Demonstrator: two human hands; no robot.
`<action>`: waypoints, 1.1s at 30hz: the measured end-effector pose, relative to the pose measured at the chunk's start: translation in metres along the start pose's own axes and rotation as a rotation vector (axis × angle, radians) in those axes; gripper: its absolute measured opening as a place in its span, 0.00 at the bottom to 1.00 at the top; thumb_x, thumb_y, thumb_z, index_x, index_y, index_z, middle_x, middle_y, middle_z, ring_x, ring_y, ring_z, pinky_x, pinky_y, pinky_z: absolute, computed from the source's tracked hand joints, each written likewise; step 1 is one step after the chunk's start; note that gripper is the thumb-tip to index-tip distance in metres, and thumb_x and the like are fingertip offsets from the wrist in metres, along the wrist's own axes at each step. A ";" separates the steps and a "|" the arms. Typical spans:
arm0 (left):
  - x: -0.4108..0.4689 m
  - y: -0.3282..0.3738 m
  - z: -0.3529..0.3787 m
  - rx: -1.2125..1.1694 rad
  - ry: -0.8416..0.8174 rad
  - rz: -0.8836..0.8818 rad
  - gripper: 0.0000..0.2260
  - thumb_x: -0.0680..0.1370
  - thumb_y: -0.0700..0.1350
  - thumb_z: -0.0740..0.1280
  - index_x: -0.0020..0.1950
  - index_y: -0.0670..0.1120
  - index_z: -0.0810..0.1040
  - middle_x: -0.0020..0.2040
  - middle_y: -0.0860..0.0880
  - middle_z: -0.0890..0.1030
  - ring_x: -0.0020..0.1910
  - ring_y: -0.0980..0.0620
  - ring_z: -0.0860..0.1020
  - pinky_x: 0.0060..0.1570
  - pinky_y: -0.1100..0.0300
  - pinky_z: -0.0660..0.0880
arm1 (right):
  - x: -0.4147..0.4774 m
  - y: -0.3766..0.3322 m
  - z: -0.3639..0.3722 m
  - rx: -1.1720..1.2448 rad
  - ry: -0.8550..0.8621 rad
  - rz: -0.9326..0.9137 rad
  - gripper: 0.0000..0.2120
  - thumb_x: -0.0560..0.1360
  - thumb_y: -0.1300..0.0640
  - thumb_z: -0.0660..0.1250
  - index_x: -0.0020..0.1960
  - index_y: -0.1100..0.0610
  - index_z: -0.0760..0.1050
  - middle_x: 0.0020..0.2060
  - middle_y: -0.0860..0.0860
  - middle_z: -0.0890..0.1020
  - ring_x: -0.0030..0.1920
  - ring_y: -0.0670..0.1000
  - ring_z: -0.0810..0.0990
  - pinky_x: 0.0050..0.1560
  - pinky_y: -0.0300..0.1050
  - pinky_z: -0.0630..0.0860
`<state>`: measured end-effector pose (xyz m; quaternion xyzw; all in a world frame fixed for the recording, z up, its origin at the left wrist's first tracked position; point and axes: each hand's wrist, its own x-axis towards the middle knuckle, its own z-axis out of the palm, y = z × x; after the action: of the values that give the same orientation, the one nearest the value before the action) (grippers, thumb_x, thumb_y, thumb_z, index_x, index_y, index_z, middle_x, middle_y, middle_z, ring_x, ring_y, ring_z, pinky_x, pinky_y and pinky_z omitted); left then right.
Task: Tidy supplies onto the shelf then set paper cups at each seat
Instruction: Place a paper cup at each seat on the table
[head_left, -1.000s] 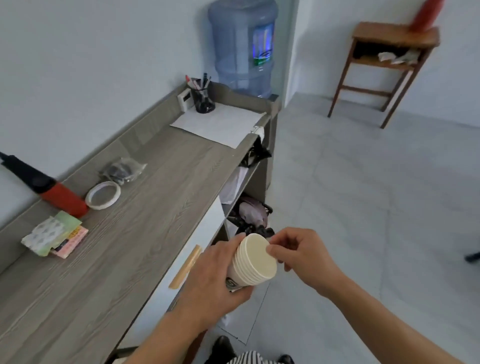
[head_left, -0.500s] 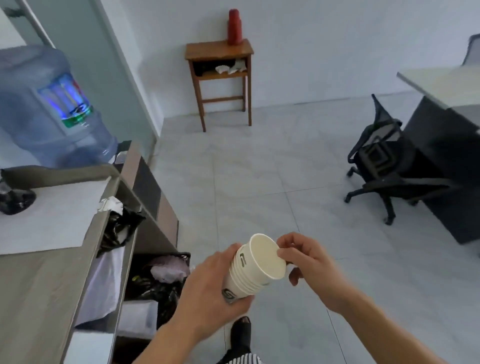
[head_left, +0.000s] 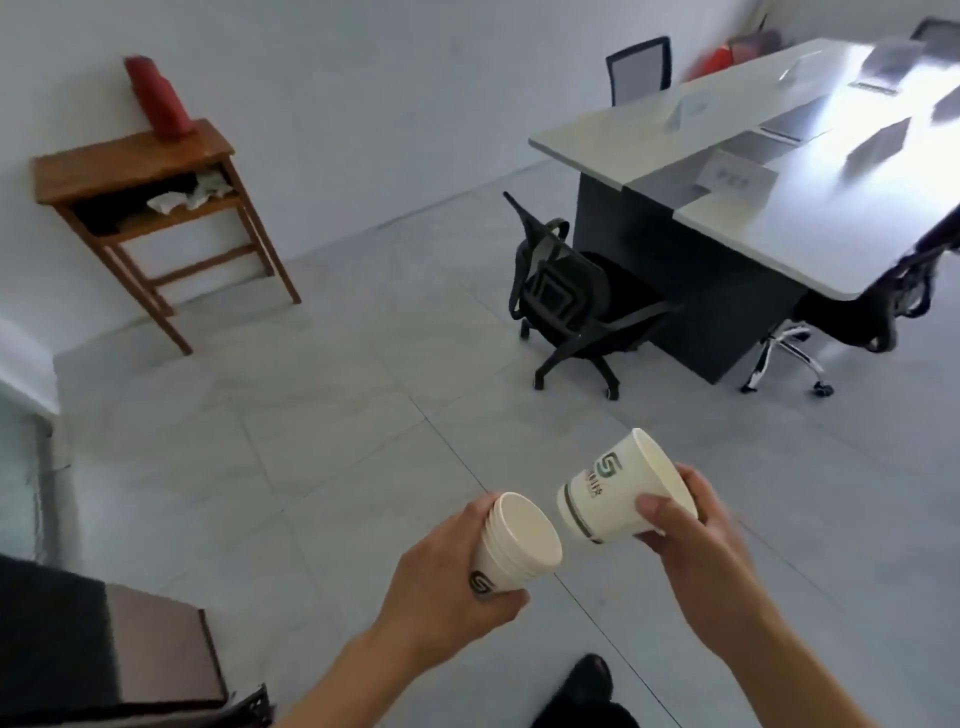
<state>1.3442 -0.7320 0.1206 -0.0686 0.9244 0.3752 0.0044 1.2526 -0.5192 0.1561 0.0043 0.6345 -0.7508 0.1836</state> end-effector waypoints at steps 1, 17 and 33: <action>0.015 0.003 0.003 -0.036 -0.010 -0.004 0.36 0.63 0.60 0.72 0.67 0.65 0.59 0.55 0.64 0.76 0.50 0.60 0.75 0.49 0.64 0.74 | 0.010 -0.006 -0.016 0.046 0.046 -0.025 0.21 0.60 0.57 0.71 0.52 0.56 0.75 0.40 0.51 0.83 0.44 0.52 0.81 0.46 0.47 0.77; 0.283 0.095 0.064 -0.409 0.037 -0.049 0.33 0.63 0.47 0.80 0.64 0.56 0.70 0.49 0.62 0.81 0.48 0.58 0.79 0.37 0.74 0.74 | 0.189 -0.059 -0.210 -0.119 0.297 0.030 0.29 0.54 0.44 0.72 0.53 0.54 0.78 0.43 0.62 0.84 0.41 0.63 0.85 0.35 0.48 0.78; 0.613 0.130 0.093 -0.470 -0.115 0.077 0.32 0.65 0.44 0.79 0.65 0.56 0.69 0.52 0.65 0.79 0.50 0.62 0.78 0.41 0.70 0.78 | 0.423 -0.130 -0.253 -0.232 0.475 0.029 0.44 0.45 0.27 0.75 0.55 0.49 0.80 0.41 0.57 0.86 0.42 0.60 0.85 0.42 0.46 0.78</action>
<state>0.7165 -0.6512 0.1070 -0.0109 0.8118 0.5832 0.0265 0.7646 -0.3751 0.1292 0.1686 0.7414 -0.6484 0.0394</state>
